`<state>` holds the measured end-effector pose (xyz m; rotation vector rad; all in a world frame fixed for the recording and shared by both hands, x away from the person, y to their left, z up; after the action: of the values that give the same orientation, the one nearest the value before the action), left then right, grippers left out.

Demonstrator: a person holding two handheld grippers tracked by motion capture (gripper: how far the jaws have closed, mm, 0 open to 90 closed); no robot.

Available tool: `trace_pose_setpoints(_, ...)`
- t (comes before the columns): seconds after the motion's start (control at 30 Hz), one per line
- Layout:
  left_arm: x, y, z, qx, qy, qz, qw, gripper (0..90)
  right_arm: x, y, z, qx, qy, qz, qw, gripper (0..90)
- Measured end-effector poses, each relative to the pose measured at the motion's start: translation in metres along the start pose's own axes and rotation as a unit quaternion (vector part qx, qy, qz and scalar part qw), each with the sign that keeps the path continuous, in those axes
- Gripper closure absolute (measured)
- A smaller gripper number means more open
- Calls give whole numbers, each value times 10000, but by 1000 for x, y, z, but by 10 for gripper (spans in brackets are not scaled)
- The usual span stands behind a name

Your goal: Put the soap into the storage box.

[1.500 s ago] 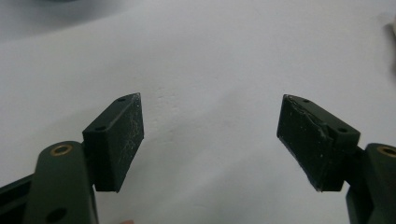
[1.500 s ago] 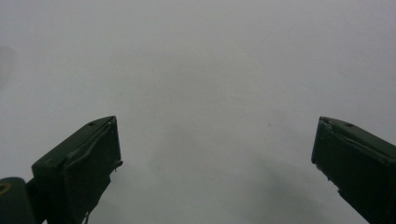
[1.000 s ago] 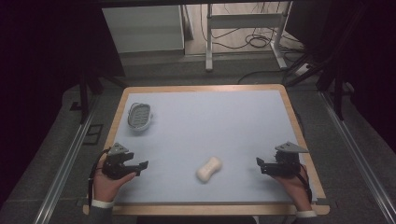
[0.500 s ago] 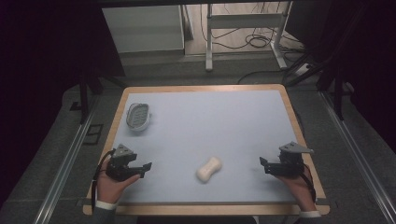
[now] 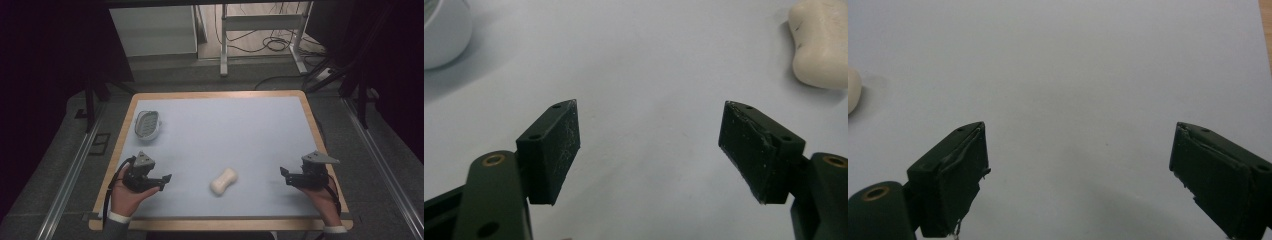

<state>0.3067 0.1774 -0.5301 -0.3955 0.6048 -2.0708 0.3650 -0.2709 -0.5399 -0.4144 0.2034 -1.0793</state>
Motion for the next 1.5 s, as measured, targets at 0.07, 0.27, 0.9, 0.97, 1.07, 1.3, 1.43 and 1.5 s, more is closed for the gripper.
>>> trace_pose_setpoints(0.07,3,0,5,-5,74,-32,10000,241,0,0,0,-6,7,-2,10000,85)
trace_pose_setpoints(0.27,17,3,24,85,284,-148,9995,231,-2,-1,0,2,24,-10,10000,85)
trace_pose_setpoints(0.9,46,30,40,-184,500,-429,9977,209,-3,-1,-2,23,-31,-65,10000,85)
trace_pose_setpoints(0.97,49,33,40,-205,516,-469,9974,208,-4,-2,0,81,-52,-80,9999,87)
trace_pose_setpoints(1.07,54,38,41,-254,552,-519,9968,207,-4,-3,1,96,-67,-88,9999,88)
trace_pose_setpoints(1.3,66,47,44,-383,666,-577,9954,202,-4,-2,-1,56,-38,-87,9999,87)
trace_pose_setpoints(1.43,75,52,45,-464,735,-623,9943,196,-3,-2,-2,30,-48,-86,9999,87)
trace_pose_setpoints(1.5,78,55,46,-485,747,-645,9939,197,-3,-2,-2,32,-50,-82,9999,87)
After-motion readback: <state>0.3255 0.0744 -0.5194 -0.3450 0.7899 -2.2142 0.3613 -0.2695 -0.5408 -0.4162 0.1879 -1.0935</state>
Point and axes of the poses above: each handheld gripper's, and its own axes: y roughly forward along the jaws, z roughly out of its top, x roughly to its right, the point moved 7 cm from there along y, roughly forward along the jaws, and after that the axes turned 12 degrees about x, right-handed, at the moved point
